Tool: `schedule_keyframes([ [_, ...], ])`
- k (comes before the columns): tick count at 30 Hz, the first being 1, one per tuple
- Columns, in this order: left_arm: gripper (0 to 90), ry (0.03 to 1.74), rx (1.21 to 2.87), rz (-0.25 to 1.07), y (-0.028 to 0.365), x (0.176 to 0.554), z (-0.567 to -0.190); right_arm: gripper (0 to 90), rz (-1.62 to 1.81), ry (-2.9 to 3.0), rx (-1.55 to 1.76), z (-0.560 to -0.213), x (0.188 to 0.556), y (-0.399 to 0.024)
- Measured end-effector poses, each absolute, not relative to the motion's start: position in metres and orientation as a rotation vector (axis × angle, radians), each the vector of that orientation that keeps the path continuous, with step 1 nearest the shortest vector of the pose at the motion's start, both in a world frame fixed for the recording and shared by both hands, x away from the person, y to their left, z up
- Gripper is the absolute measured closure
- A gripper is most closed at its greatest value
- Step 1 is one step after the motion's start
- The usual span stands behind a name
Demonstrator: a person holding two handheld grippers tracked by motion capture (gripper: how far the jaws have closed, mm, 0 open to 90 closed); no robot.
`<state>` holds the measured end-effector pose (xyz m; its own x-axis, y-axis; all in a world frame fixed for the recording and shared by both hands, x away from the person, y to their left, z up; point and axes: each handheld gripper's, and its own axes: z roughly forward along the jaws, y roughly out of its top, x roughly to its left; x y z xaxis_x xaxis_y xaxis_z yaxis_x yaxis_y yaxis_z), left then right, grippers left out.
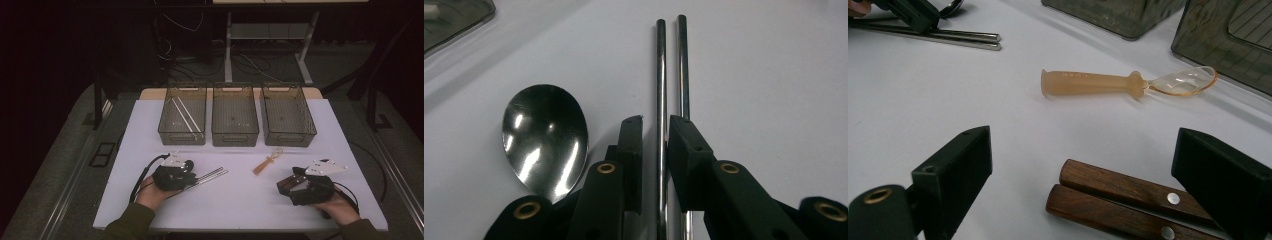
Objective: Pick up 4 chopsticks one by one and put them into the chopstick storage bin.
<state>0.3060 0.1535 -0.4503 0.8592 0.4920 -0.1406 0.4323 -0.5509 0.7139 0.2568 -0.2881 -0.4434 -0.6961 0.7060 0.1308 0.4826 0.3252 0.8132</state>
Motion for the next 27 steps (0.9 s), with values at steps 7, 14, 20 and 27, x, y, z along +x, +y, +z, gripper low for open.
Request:
schedule_keyframes([
  [7,74.2,0.661,2.221,0.098,0.1543,0.3052,-0.4518,9.5,1.305,2.345,1.076,-0.4431,0.2566,-0.2881],
  [14,77.7,0.647,2.237,0.136,0.1532,0.303,-0.4519,9.5,1.302,2.345,1.075,-0.443,0.2565,-0.288],
  [20,81.9,0.635,2.248,0.156,0.1514,0.3014,-0.4519,9.5,1.304,2.344,1.073,-0.4427,0.2563,-0.2877],
  [27,84.8,0.649,2.239,0.138,0.1518,0.3026,-0.452,9.5,1.305,2.343,1.074,-0.4427,0.2563,-0.2874],
])
